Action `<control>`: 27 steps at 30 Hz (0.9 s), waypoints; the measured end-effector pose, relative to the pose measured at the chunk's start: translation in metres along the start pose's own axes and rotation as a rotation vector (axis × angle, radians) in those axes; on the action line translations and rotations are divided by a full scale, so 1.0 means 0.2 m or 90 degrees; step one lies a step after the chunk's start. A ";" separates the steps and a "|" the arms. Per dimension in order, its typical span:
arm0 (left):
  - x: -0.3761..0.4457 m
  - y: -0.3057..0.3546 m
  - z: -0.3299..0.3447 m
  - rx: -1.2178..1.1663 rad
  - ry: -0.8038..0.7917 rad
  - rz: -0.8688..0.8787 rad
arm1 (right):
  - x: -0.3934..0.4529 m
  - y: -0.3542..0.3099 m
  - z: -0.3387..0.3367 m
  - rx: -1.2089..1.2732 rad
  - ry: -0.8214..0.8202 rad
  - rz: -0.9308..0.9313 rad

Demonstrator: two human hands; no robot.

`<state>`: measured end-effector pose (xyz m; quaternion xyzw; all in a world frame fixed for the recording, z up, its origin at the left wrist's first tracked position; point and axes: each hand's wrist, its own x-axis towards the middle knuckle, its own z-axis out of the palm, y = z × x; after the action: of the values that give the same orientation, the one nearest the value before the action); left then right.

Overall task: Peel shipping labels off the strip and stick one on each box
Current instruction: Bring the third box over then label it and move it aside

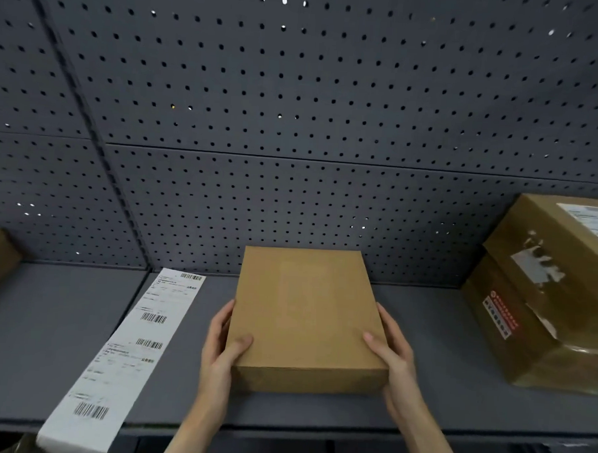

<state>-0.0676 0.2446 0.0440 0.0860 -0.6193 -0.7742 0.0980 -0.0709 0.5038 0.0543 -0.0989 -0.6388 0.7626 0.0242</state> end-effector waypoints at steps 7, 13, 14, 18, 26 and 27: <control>0.00 -0.04 0.02 0.019 -0.007 0.003 | 0.00 0.03 -0.03 0.009 -0.002 -0.014; 0.00 -0.03 -0.04 0.073 -0.065 0.008 | 0.01 0.03 -0.05 -0.076 -0.031 -0.031; 0.01 -0.02 -0.06 0.090 -0.081 0.006 | 0.00 0.02 -0.06 -0.116 -0.036 -0.037; 0.04 0.06 -0.17 0.244 -0.153 0.057 | -0.02 -0.03 -0.08 -0.359 0.004 -0.134; 0.14 0.21 -0.61 0.763 -0.147 0.294 | -0.19 -0.07 0.40 -0.800 -0.021 -0.432; 0.14 0.22 -0.67 0.798 -0.147 0.308 | -0.22 -0.04 0.50 -0.825 -0.052 -0.461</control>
<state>-0.0580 0.1009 0.0574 -0.0977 -0.9592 -0.2293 0.1334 -0.0477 0.4008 0.0844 0.1517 -0.9536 0.1807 0.1870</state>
